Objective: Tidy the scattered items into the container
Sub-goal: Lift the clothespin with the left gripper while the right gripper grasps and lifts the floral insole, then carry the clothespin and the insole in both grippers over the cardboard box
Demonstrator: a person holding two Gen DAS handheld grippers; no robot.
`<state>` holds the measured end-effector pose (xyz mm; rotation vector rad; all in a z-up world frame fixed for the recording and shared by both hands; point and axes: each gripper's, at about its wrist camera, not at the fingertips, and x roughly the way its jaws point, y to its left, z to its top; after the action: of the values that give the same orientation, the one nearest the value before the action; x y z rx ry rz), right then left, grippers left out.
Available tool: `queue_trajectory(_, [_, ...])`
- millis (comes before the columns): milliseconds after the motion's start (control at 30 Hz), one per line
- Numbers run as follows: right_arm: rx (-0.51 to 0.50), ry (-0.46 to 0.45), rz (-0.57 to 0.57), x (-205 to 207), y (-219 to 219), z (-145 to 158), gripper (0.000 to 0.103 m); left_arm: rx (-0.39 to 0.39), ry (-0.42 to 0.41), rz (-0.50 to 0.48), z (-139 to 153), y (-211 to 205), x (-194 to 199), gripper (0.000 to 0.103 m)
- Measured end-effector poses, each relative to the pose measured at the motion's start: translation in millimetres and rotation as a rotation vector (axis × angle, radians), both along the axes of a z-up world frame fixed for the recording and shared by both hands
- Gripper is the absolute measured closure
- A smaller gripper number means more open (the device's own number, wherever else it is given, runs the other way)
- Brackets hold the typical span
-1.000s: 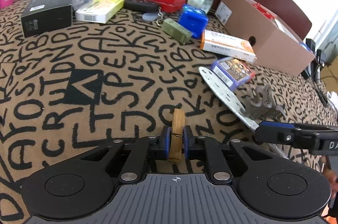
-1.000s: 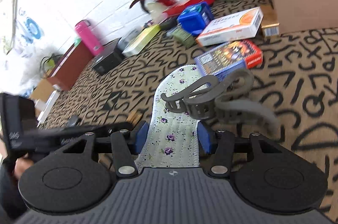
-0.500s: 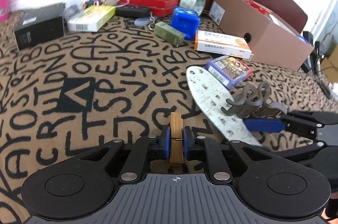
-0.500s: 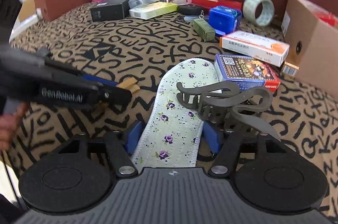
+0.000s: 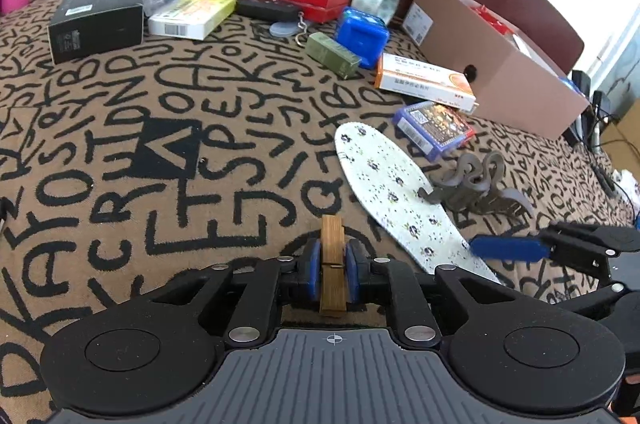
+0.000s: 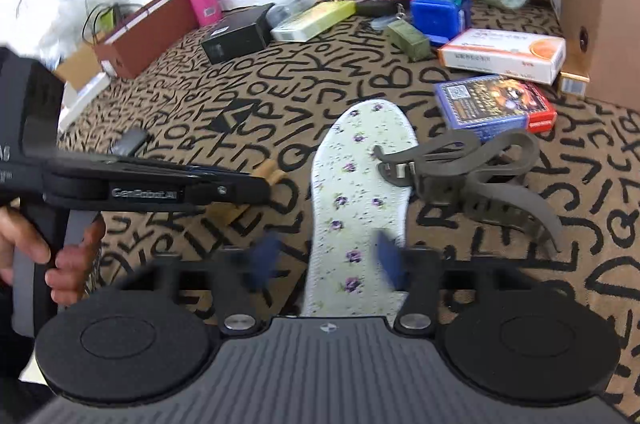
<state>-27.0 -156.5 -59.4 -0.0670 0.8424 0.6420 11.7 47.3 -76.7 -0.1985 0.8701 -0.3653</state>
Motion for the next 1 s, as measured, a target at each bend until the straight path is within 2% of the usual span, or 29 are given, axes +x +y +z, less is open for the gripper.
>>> queue_trajectory(100, [-0.136,-0.1,0.001,-10,8,-2,0.034,-0.005,0.0,-0.003,-1,1,-1,0.074])
queue_trajectory(200, [-0.175,-0.071,0.001,-4,9,-11,0.032,-0.017,0.001,0.002,-2,1,-2,0.074])
queue_trajectory(367, [-0.135,-0.082,0.008,11,18,-20,0.029,-0.032,0.0,-0.005,-5,2,3,0.071])
queue_trajectory(433, [-0.12,-0.088,-0.001,20,23,-22,0.04,-0.035,-0.008,-0.007,-7,2,4,0.071])
queue_trajectory(467, [-0.111,-0.079,-0.006,23,24,-21,0.043,-0.031,-0.014,-0.013,-7,1,4,0.076])
queue_trajectory(500, [-0.097,-0.066,-0.011,26,25,-19,0.044,-0.018,-0.017,-0.009,-7,0,3,0.088])
queue_trajectory(533, [-0.087,-0.055,-0.015,27,24,-18,0.045,-0.014,-0.014,-0.006,-6,0,2,0.093])
queue_trajectory(633, [0.013,-0.001,-0.023,24,14,-9,0.048,-0.055,0.004,0.008,-1,6,-3,0.094])
queue_trajectory(733, [0.106,0.013,-0.02,14,4,3,0.048,-0.053,-0.017,0.026,8,11,-7,0.094])
queue_trajectory(833, [0.172,-0.009,-0.015,8,-3,21,0.048,-0.083,-0.046,0.026,22,13,-9,0.094])
queue_trajectory(1000, [0.233,-0.073,-0.034,8,-16,48,0.048,-0.106,-0.109,-0.031,53,-5,-1,0.094])
